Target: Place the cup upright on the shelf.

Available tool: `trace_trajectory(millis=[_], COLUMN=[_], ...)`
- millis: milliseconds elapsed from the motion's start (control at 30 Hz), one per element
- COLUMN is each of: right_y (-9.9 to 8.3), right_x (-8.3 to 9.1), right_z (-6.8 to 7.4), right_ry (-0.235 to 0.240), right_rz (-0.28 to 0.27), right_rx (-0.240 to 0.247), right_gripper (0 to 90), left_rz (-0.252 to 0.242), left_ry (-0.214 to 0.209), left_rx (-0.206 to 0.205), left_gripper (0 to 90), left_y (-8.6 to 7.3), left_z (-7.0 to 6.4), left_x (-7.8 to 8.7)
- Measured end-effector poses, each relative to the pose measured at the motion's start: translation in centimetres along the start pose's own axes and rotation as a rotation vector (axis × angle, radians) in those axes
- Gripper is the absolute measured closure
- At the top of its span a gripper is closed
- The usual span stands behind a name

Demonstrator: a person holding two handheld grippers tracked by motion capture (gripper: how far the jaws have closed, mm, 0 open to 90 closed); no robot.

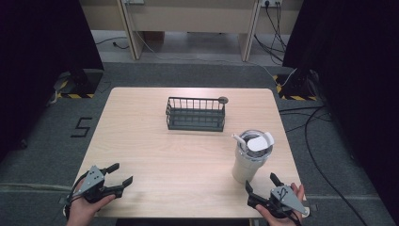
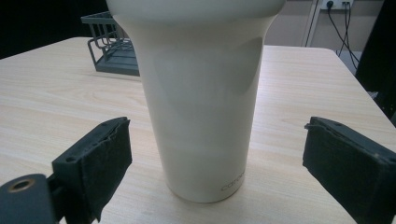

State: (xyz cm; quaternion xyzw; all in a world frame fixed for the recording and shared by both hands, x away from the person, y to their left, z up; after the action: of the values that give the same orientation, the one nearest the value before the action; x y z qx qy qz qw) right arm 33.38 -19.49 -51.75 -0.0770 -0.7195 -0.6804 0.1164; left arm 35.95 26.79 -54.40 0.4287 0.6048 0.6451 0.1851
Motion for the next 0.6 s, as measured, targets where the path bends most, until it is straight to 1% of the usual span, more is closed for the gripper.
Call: trace_trajectory(millis=[233, 333, 467, 600], right_y=[0.3, 0.4, 0.7, 1.2], right_x=[-0.1, -0.2, -0.6, -1.3], right_z=[0.3, 0.4, 0.7, 1.0], right_ry=[0.016, 0.015, 0.025, 0.023], right_rz=[0.006, 0.002, 0.005, -0.001], right_rx=[-0.016, -0.010, -0.008, -0.002], right_gripper=[8.7, 8.7, 8.6, 8.2], left_rz=[-0.002, -0.002, -0.002, -0.002], left_ry=[0.011, 0.010, 0.009, 0.007], left_rx=[-0.009, -0.012, -0.013, -0.010], left_gripper=[21.7, 21.4, 21.2, 21.1], left_y=[0.1, 0.1, 0.1, 0.1], left_z=[0.1, 0.0, 0.0, 0.0], left_x=[0.2, 0.1, 0.1, 0.1])
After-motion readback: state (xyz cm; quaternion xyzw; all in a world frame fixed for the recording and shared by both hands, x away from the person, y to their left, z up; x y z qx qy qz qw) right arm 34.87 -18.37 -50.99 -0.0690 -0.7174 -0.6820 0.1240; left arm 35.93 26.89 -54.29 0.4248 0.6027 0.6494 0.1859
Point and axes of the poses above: each handheld gripper's, and its own axes: x roughly backward along the jaws, y roughly out of its top, z roughly to its left, the point moved 9 cm from there along -x, roughly forward along the jaws, and after that the axes turned 15 degrees about -y, right-handed, at the moved point
